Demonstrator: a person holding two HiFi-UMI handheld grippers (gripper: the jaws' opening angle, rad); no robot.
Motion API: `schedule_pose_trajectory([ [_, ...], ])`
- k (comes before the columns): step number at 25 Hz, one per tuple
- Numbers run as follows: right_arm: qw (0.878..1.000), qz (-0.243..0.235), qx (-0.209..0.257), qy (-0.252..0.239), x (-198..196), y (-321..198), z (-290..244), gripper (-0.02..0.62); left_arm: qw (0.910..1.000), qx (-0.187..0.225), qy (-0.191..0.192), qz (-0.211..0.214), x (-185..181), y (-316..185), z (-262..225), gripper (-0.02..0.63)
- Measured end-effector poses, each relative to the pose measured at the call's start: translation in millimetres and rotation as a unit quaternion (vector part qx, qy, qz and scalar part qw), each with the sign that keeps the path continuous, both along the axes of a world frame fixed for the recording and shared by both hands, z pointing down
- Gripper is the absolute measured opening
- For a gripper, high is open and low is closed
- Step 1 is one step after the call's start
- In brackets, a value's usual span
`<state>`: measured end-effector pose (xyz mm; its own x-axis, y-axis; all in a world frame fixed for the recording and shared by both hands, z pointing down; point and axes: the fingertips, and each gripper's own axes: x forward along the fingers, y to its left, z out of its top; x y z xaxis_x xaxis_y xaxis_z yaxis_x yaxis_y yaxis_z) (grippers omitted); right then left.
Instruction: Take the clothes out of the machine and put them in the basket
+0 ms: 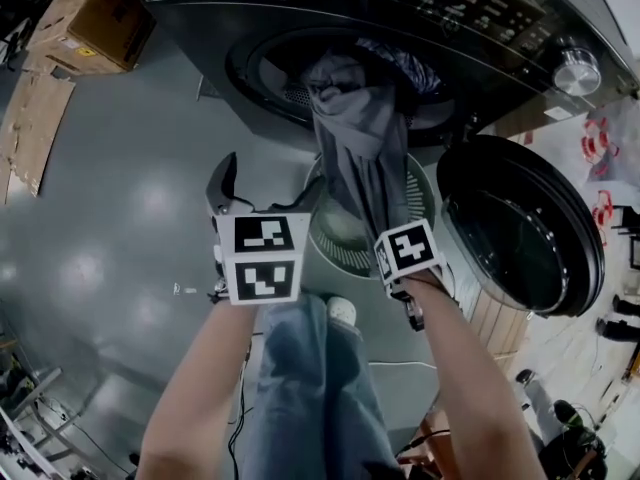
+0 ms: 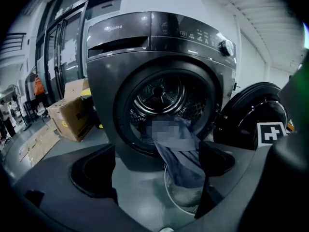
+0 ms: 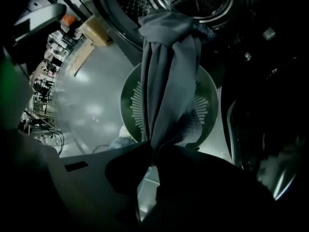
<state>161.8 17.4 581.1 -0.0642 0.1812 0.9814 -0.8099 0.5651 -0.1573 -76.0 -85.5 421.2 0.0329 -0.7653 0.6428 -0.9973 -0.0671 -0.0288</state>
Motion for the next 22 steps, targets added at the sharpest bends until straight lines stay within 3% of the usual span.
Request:
schedule_pose_trajectory([
  [3, 0.997, -0.030, -0.050, 0.046, 10.9, 9.4, 10.9, 0.021, 1.0000, -0.006, 0.004, 0.004, 3.4, 0.6, 6.1, 0.543],
  [5, 0.998, -0.021, -0.029, 0.044, 11.9, 0.6, 20.0, 0.021, 0.9999, -0.008, 0.006, 0.005, 4.7, 1.0, 9.2, 0.543],
  [9, 0.998, 0.055, 0.038, -0.007, 2.2, -24.5, 24.3, 0.026, 0.9998, -0.010, 0.009, 0.012, 7.4, -0.5, 16.7, 0.543],
  [11, 0.996, 0.065, 0.062, -0.008, 1.9, -33.3, 24.3, 0.032, 0.9997, -0.013, 0.009, 0.016, 9.3, -2.0, 21.1, 0.543],
  [12, 0.995, 0.062, 0.075, -0.005, 2.2, -37.9, 24.4, 0.053, 0.9997, -0.016, 0.009, 0.018, 10.0, -2.9, 23.2, 0.543],
  [15, 0.991, 0.063, 0.115, -0.013, -4.9, -56.4, 23.6, 0.381, 0.9995, -0.024, 0.009, 0.020, 8.6, -6.4, 27.7, 0.543],
  [16, 0.989, 0.063, 0.131, -0.026, -11.3, -64.7, 22.1, 0.423, 0.9994, -0.026, 0.009, 0.019, 7.0, -8.0, 28.6, 0.543],
  [19, 0.980, 0.049, 0.175, -0.076, -37.0, -93.4, 14.1, 0.457, 0.9994, -0.029, 0.012, 0.016, 1.1, -13.9, 30.2, 0.543],
  [22, 0.966, 0.010, 0.243, -0.089, -53.0, -129.4, 2.0, 0.460, 0.9994, -0.017, 0.024, 0.020, -3.4, -16.8, 31.7, 0.543],
])
